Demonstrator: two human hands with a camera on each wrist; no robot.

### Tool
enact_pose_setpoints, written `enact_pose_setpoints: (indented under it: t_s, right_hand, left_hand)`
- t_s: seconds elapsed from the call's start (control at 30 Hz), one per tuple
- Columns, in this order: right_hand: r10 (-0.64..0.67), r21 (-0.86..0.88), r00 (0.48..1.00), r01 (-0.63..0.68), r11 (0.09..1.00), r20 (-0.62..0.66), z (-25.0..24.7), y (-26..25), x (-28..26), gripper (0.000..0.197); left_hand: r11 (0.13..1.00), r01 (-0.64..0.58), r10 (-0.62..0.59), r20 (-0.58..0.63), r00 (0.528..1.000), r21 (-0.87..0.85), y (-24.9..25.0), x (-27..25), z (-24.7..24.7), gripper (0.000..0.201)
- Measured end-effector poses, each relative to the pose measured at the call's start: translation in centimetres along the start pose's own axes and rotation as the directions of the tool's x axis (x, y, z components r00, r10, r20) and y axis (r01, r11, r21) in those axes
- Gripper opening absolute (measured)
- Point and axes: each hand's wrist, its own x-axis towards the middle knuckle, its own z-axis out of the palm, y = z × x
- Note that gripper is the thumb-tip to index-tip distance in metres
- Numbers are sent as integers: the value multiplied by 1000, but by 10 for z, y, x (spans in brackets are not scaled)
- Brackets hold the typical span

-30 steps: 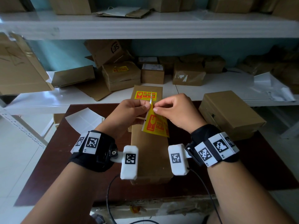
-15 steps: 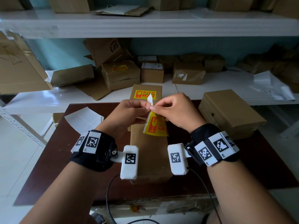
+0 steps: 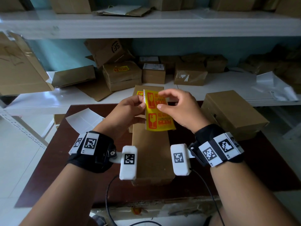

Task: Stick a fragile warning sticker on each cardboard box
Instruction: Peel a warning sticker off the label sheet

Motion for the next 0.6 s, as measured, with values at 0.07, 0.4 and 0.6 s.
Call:
enact_pose_setpoints:
  t_s: [0.07,0.4,0.6]
  right_hand:
    - [29,-4,1000,-29,1000,-2,-5,2,1,54]
    - [85,64,996,-86,994,8,-8,12,5,39]
    - [92,65,995,-89,994,-41,-13,15,7,33]
  left_hand:
    - [999,-5,5,-2,1000,-39,2,-1,-2,25]
    - [996,57,-62,-68,996,-70,-1,2,-2,20]
    - [991,125,-126,-15,992,-53,-1,-1,-6,22]
